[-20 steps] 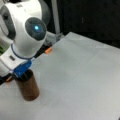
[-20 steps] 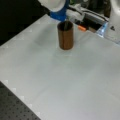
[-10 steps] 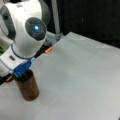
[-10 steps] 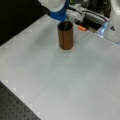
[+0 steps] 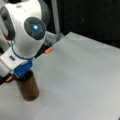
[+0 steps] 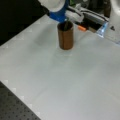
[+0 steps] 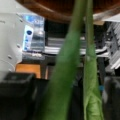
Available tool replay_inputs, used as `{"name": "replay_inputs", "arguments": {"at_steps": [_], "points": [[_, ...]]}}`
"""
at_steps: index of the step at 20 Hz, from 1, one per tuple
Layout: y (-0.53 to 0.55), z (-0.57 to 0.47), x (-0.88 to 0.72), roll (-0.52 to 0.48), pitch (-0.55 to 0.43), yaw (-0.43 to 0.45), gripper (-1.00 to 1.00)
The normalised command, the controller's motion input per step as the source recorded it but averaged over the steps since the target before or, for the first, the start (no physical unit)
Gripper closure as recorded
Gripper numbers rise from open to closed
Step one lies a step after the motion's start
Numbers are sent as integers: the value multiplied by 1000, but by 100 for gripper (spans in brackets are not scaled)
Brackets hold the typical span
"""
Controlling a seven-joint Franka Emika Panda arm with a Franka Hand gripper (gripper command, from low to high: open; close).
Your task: Flower insertion into a vase
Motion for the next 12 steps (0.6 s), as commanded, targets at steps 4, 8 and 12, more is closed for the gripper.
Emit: {"name": "replay_inputs", "arguments": {"at_steps": [4, 8, 12], "points": [[43, -137, 43, 20, -64, -138, -100], [36, -91, 11, -8, -70, -124, -100], [54, 80, -33, -39, -43, -104, -100]]}}
